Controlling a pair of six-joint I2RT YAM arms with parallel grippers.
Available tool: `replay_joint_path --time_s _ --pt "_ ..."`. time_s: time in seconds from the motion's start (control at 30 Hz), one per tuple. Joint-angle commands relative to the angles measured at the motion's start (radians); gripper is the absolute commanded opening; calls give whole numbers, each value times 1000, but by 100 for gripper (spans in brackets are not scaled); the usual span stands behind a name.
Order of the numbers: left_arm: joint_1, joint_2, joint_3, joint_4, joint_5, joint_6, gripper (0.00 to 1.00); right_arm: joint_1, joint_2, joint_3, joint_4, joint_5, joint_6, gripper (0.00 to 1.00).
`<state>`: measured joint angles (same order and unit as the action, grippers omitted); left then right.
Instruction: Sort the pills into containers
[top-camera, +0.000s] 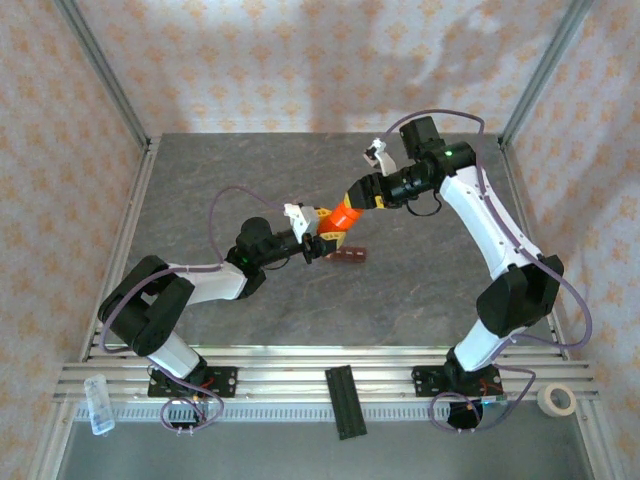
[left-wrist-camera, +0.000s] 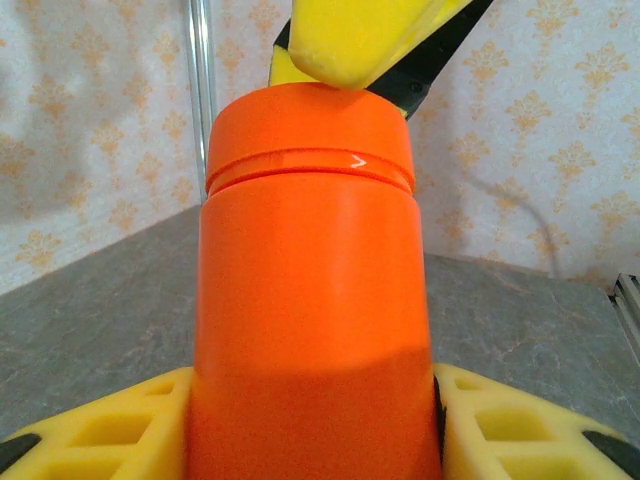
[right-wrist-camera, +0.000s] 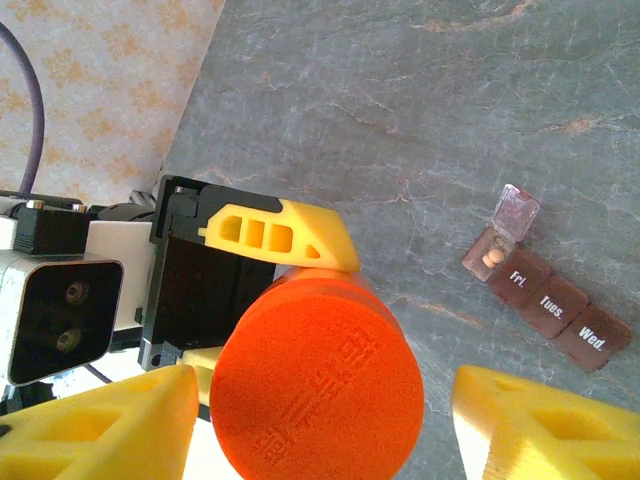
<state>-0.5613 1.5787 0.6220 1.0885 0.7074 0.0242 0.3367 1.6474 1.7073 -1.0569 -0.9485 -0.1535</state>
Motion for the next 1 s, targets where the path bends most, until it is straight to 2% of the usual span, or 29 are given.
replay_joint_path --time_s 0.0,0.33,0.57,0.73,0.83,0.97 --pt "-2 -36 37 31 27 4 0 -2 11 -11 -15 -14 -14 62" --pt "-2 -39 37 34 26 3 0 0 33 -9 -12 -24 -11 60" --pt "-3 -35 41 39 25 -1 0 1 40 -11 -11 -34 -10 51" --pt "-2 -36 45 39 16 -1 0 10 46 -23 2 -43 9 50" --pt "-2 -39 45 39 -9 3 0 29 41 -55 53 -29 81 46" --pt "-9 -43 40 37 -67 24 0 63 12 -155 205 78 289 41"
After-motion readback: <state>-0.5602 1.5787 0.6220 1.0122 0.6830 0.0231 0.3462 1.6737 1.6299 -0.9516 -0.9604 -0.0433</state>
